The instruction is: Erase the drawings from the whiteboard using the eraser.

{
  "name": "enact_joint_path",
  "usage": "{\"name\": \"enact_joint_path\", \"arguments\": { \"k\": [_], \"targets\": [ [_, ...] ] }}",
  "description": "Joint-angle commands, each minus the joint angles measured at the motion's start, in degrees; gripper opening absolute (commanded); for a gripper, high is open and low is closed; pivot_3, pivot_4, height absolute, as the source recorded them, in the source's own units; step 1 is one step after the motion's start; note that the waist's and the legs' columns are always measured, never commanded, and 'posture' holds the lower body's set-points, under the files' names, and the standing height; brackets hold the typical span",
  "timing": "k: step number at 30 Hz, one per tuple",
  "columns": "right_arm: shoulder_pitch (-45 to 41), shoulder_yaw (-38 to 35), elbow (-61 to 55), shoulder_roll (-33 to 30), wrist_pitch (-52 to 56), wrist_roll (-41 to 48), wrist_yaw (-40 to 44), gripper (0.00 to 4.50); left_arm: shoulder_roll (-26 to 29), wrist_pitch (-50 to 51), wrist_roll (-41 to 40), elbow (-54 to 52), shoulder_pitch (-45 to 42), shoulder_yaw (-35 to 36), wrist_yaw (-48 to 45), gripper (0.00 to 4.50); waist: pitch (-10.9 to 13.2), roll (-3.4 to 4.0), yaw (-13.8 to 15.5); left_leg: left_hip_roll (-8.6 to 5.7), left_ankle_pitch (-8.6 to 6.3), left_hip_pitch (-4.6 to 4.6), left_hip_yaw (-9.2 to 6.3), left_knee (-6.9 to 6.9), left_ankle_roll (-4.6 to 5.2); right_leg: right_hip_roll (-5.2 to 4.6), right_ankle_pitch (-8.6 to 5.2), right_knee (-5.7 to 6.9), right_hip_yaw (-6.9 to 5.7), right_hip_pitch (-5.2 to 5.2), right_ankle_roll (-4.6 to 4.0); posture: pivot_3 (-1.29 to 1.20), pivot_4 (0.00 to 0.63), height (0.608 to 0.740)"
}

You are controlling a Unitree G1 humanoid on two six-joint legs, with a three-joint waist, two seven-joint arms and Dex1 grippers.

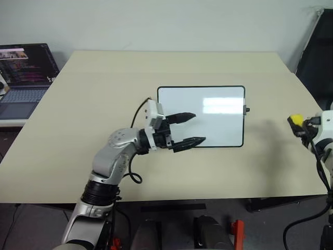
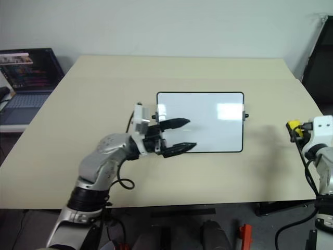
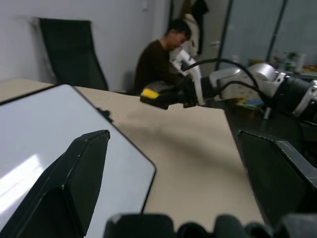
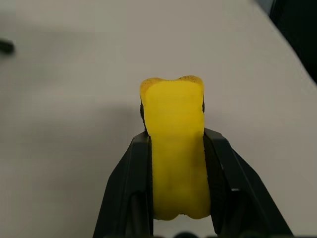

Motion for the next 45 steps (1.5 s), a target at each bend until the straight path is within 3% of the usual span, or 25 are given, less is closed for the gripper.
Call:
{"name": "enact_joint_path", "arguments": {
  "k": [1,7,11,17,18,20,23,25,28,34,45],
  "targets": [
    [-1.7,2.1,3.3,-1.7,-2.9,-1.9,1.2,0.99,-0.7,-1.0,-0.5,-1.9,-0.8,0.2,-0.3,4.5,0.0,0.05,-0.5,0.01,0.0,0.02,0.0,0.0,0.0,0.02,0.0,0.01,0.01,0.0,0.0,0.0,0.15,0.74],
    [-5.6,4.9,11.5,-3.1,-6.5,-3.6,4.0,0.99,-0.5,-0.7,-0.5,-2.5,-0.4,-0.2,-1.6,4.5,0.0,0.08,-0.5,0.01,0.01,0.0,0.05,0.12,0.01,0.03,-0.02,0.01,0.05,0.01,0.08,0.0,0.15,0.74],
    [-6.7,4.8,13.5,-3.3,-7.7,-3.4,4.9,2.19,-0.3,-0.7,-0.5,-2.6,0.0,0.4,-1.4,4.5,0.0,0.08,-0.3,0.01,0.0,-0.04,0.04,0.13,0.01,0.03,-0.01,-0.02,0.04,0.02,0.06,0.0,0.15,0.74],
    [-6.1,3.7,10.7,-4.3,-7.6,-3.2,5.1,4.36,0.3,-1.4,0.0,-3.1,0.8,1.4,-0.2,4.5,0.0,0.09,-0.2,0.01,0.0,-0.04,0.04,0.13,0.0,0.02,-0.01,-0.01,0.04,0.02,0.06,0.0,0.15,0.74],
    [-5.8,3.4,9.4,-4.5,-7.6,-3.0,5.0,4.48,0.6,-1.9,0.3,-2.9,1.0,2.0,0.3,4.5,0.0,0.09,-0.2,0.01,0.0,-0.03,0.05,0.13,0.0,0.02,-0.01,-0.01,0.04,0.01,0.07,0.0,0.15,0.74],
    [-5.5,2.7,5.8,-4.2,-8.2,-2.4,4.7,4.48,1.1,-3.0,1.3,-2.2,1.1,3.8,2.1,4.5,0.0,0.1,-0.3,0.01,0.0,-0.02,0.04,0.13,0.01,0.02,-0.01,0.0,0.05,0.02,0.06,0.0,0.15,0.74],
    [-6.4,2.3,-0.8,0.0,-11.3,0.0,3.7,4.48,2.0,-9.7,7.6,4.9,-0.2,12.1,14.1,4.5,0.0,0.12,-0.6,0.02,0.0,0.0,0.03,0.14,0.01,0.02,-0.01,0.05,0.06,0.01,0.06,0.0,0.15,0.74],
    [-6.3,2.7,1.0,4.6,-16.1,-0.5,0.8,4.48,4.4,-13.9,11.1,10.3,-0.1,17.5,20.1,4.5,0.0,0.1,-0.8,0.06,0.0,0.08,-0.02,0.17,0.01,0.09,-0.02,0.1,0.05,0.05,0.08,0.0,0.15,0.74],
    [-6.1,2.1,5.9,9.8,-22.8,-0.3,-0.9,4.48,7.0,-18.0,13.1,15.6,1.2,20.7,22.2,4.5,0.0,0.05,-0.7,0.09,0.0,0.1,-0.11,0.18,0.02,0.16,-0.01,0.09,0.01,0.09,0.06,0.0,0.15,0.74],
    [-6.0,2.8,9.7,14.1,-29.0,0.2,-0.9,4.48,6.6,-25.1,16.8,24.3,1.6,21.3,25.0,4.5,0.0,0.13,1.4,-0.11,-0.05,-0.16,0.03,0.23,-0.07,-0.2,0.0,-0.05,-0.06,0.03,0.18,0.0,0.15,0.74],
    [-8.9,4.1,16.5,17.6,-33.5,-1.1,-6.0,4.48,0.0,-36.3,22.7,40.4,-1.9,17.0,29.2,4.5,0.0,0.12,0.5,-0.06,-0.08,-0.06,0.02,0.26,-0.12,-0.12,0.02,0.1,-0.04,0.05,0.17,0.0,0.15,0.74]
  ]
}}
